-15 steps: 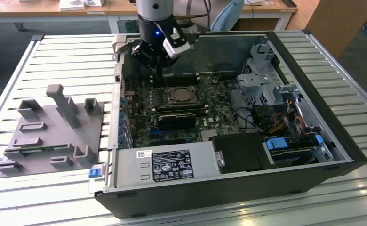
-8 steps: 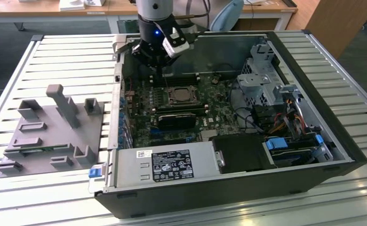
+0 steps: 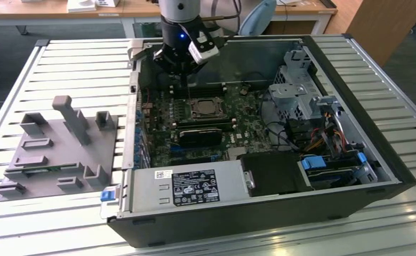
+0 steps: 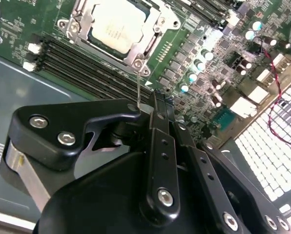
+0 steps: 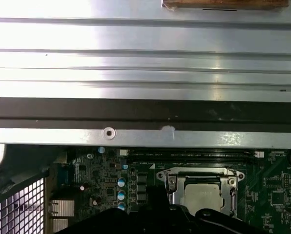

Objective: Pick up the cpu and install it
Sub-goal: 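Install the first cpu locking lever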

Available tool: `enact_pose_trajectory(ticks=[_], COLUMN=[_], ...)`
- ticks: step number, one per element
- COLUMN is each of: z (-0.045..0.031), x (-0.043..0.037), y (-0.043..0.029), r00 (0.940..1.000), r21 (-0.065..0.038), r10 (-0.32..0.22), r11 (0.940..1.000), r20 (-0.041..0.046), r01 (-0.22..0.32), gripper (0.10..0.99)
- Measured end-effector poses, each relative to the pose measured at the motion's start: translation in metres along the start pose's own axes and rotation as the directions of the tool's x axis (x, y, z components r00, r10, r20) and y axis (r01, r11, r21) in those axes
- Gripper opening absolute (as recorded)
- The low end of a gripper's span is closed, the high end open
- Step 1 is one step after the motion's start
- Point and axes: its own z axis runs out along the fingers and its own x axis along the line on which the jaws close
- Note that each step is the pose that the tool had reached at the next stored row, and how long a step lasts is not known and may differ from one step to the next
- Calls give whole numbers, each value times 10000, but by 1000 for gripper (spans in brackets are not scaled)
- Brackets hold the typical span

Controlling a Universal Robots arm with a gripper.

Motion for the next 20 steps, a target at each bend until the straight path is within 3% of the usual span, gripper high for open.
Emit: enact_pose_trajectory(ticks=[20], z=[6], x=[-73], y=[0], r00=[10000], r21=[-1], r10=[0], r11=[10000], r20=[1], r01=[0], gripper=[106])
